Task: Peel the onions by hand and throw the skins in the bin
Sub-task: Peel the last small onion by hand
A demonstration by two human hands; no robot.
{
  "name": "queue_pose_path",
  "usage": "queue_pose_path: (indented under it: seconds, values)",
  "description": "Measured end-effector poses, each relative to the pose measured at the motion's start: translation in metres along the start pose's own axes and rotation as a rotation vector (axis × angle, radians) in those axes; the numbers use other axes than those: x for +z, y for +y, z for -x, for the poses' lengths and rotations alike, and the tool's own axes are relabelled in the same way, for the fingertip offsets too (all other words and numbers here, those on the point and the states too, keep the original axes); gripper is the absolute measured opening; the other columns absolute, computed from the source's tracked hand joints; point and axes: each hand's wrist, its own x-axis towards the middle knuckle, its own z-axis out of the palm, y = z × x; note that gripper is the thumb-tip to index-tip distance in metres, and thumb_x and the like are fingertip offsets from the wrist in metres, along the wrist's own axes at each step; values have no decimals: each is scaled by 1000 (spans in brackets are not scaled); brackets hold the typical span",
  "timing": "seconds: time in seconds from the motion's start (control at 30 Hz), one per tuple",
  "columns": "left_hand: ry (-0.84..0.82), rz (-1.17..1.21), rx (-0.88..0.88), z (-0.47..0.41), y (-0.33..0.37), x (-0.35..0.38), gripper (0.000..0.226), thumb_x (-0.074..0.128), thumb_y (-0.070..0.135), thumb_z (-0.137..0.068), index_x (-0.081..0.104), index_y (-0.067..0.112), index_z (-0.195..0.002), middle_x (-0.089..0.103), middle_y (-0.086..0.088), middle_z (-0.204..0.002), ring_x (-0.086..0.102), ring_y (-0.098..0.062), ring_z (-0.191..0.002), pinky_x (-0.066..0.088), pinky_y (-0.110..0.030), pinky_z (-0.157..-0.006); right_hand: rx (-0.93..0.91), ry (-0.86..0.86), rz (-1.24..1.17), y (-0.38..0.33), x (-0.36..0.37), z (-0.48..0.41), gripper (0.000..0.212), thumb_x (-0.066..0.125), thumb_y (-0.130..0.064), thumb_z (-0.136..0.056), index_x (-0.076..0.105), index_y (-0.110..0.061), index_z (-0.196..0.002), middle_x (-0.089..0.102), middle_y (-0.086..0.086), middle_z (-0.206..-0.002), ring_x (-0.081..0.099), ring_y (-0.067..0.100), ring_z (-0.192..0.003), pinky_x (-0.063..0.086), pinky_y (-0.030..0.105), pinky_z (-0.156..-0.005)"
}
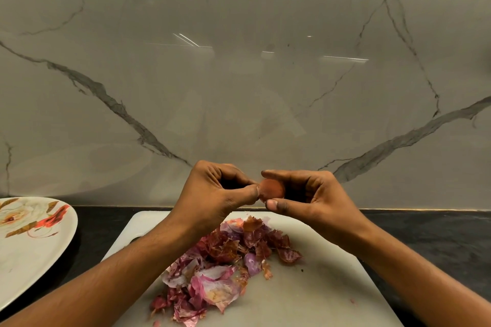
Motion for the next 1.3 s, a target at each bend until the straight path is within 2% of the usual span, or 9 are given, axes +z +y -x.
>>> queue_pose_path:
  seconds: [0.2, 0.33, 0.43, 0.53, 0.77, 0.83, 0.93, 1.17, 1.3]
  values:
    - [21, -25, 26, 2, 1, 2, 1, 84, 10, -85, 84, 11, -85, 79, -2, -77, 76, -22, -73, 62, -30, -69, 4, -1, -29, 0, -1, -1, 55, 84, -6, -80, 69, -14, -133, 79, -1, -119, 75, 18, -113, 61, 30, -95]
    - [42, 28, -11, 2, 3, 4, 4, 80, 8, -90, 83, 9, -90, 80, -3, -81, 78, -21, -79, 66, -37, -80, -4, 29, -50, -2, -2, -2, 57, 84, -7, -79, 69, -14, -133, 79, -2, -119, 75, 18, -112, 61, 28, -94]
    - [49, 68, -31, 3, 4, 5, 4, 80, 10, -89, 84, 9, -90, 80, -6, -83, 78, -24, -82, 66, -41, -82, -12, 42, -29, -2, -1, -1, 56, 84, -3, -81, 69, -16, -133, 78, -3, -120, 75, 17, -112, 61, 28, -93]
    - [42, 45, -36, 4, 6, 4, 7, 85, 16, -82, 84, 14, -89, 81, -1, -83, 78, -20, -81, 65, -35, -79, -20, 51, 6, -2, 1, 0, 55, 84, -1, -82, 70, -17, -132, 79, -5, -118, 75, 15, -111, 61, 27, -93]
    - [54, -118, 39, 4, 4, 3, 3, 83, 12, -86, 85, 14, -88, 79, 4, -77, 75, -15, -72, 60, -24, -65, -19, 53, 31, -3, 4, 0, 56, 86, -4, -81, 70, -16, -133, 78, -5, -119, 75, 15, -111, 61, 30, -94]
    - [45, -155, 42, 5, 4, 3, 2, 82, 14, -86, 83, 15, -87, 78, 4, -75, 74, -15, -70, 61, -26, -65, -20, 55, 33, -3, 5, 0, 55, 86, -4, -81, 70, -15, -132, 78, -5, -119, 75, 15, -112, 61, 31, -95]
    - [13, -161, 6, 3, 4, 3, 3, 79, 15, -89, 80, 15, -87, 77, 0, -77, 75, -18, -72, 65, -32, -70, -19, 54, 5, -5, 5, 0, 54, 86, -4, -80, 71, -16, -131, 78, -4, -119, 75, 16, -112, 61, 31, -94]
    - [33, -16, -134, -3, 4, 0, 6, 72, 8, -96, 77, 7, -92, 79, -7, -81, 79, -22, -78, 65, -30, -78, -4, 72, -148, -12, -1, -1, 47, 80, 3, -83, 71, -13, -126, 78, 5, -116, 75, 22, -111, 60, 29, -91]
    - [34, 5, -157, -2, 3, 1, 6, 72, 7, -96, 77, 7, -92, 79, -8, -81, 79, -23, -79, 65, -31, -77, 13, 65, -215, -11, -4, -3, 44, 80, 3, -84, 71, -12, -124, 75, 7, -123, 72, 28, -115, 61, 36, -96]
